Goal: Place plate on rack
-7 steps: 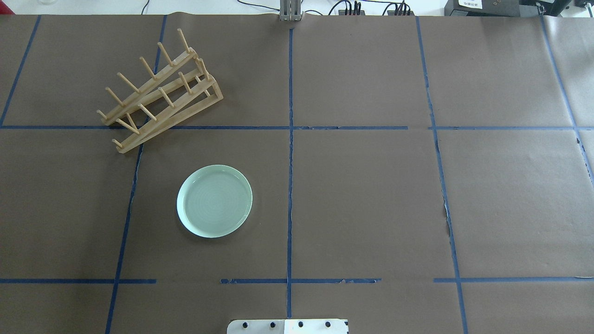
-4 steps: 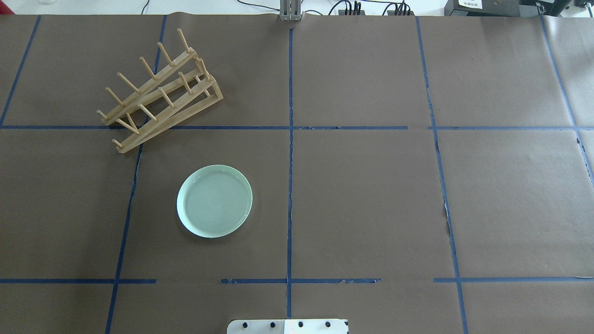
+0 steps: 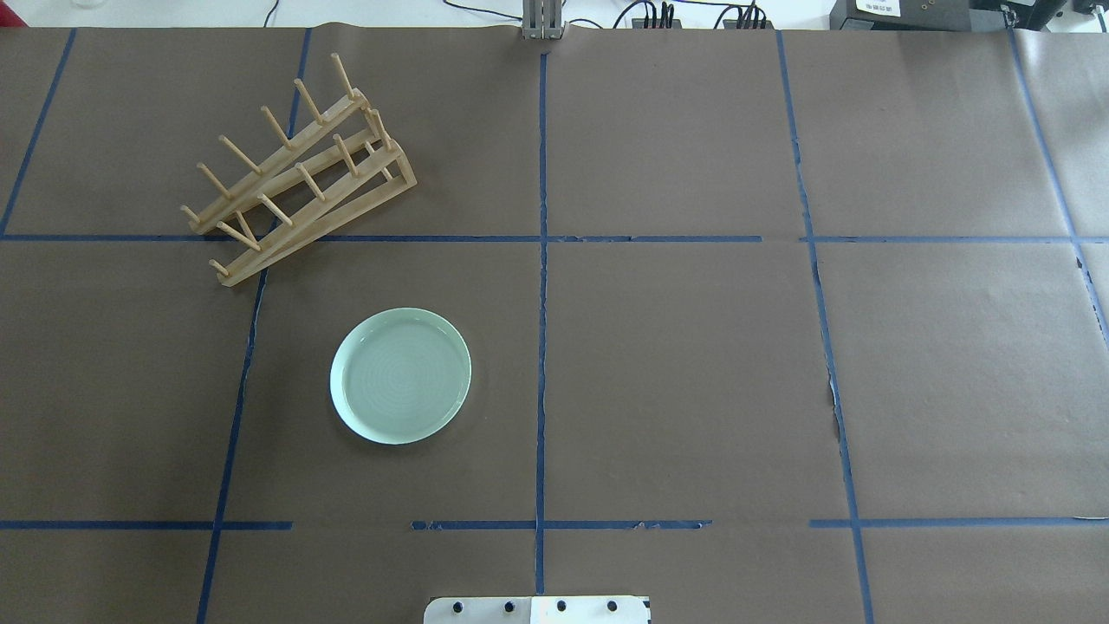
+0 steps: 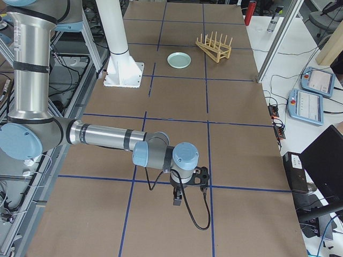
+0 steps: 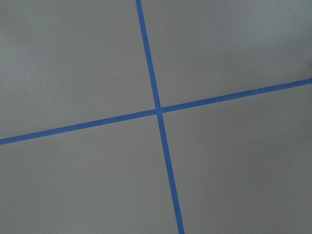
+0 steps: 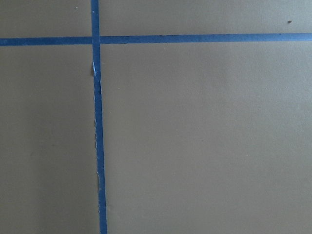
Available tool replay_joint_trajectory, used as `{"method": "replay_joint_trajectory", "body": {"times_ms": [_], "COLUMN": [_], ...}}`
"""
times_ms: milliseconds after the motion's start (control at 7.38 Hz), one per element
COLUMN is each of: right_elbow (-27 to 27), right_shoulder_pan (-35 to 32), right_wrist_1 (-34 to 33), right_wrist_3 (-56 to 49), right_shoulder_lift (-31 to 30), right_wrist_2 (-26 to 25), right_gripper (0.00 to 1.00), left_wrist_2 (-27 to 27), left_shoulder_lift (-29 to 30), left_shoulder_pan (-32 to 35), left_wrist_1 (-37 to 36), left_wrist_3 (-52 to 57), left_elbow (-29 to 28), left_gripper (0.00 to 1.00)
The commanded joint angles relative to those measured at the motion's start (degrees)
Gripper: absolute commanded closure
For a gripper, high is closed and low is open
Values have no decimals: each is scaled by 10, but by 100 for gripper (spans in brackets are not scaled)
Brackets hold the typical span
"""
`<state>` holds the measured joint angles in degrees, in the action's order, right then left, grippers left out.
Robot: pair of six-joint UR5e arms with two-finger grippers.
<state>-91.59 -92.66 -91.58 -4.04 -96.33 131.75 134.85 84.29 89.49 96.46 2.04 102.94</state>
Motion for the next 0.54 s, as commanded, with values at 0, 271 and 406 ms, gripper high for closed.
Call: {"method": "replay_joint_trajectory", "body": {"times_ms": [0, 271, 406], "right_elbow": [0, -1, 0], "right_shoulder_pan": [-1, 0, -1], "right_wrist_1": [0, 0, 0], "right_wrist_3": [0, 0, 0], "right_shoulder_lift": [0, 0, 0], "right_wrist_2": [0, 0, 0], "right_gripper": [0, 0, 0], "left_wrist_2": [2, -2, -4], "left_shoulder_lift": [13, 77, 111], "left_shoulder_pan": [-54, -154, -200], "left_wrist_1": [1, 1, -1], "left_wrist_3": [-77, -299, -383], "left_elbow": [60, 89, 96], "left_gripper": [0, 0, 0]}}
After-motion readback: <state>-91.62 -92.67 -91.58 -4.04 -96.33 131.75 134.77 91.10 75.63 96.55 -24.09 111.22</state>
